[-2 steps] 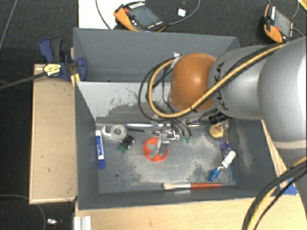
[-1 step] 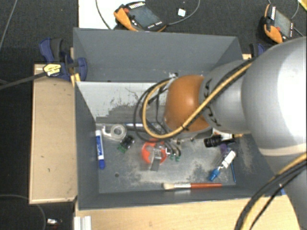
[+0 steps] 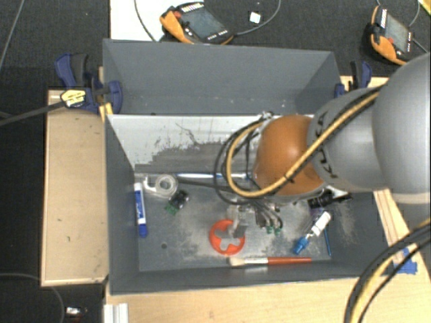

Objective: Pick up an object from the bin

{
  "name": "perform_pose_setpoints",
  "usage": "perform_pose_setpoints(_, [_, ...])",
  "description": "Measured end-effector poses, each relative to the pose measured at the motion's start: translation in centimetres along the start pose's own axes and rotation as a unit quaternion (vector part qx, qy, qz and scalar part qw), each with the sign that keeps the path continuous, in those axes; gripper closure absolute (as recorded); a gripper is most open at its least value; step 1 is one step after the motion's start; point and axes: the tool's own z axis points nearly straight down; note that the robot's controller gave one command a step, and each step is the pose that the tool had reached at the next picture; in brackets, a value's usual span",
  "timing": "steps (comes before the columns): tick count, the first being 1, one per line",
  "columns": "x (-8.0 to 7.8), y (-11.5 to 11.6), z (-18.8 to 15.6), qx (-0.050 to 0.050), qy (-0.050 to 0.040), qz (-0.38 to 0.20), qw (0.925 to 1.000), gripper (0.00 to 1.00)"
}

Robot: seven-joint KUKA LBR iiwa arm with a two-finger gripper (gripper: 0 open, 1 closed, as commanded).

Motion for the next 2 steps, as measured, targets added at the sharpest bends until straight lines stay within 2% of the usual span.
perform_pose_setpoints(2, [0.0, 0.0, -0.49, 0.0, -0.0007, 0.001, 1.0, 1.0])
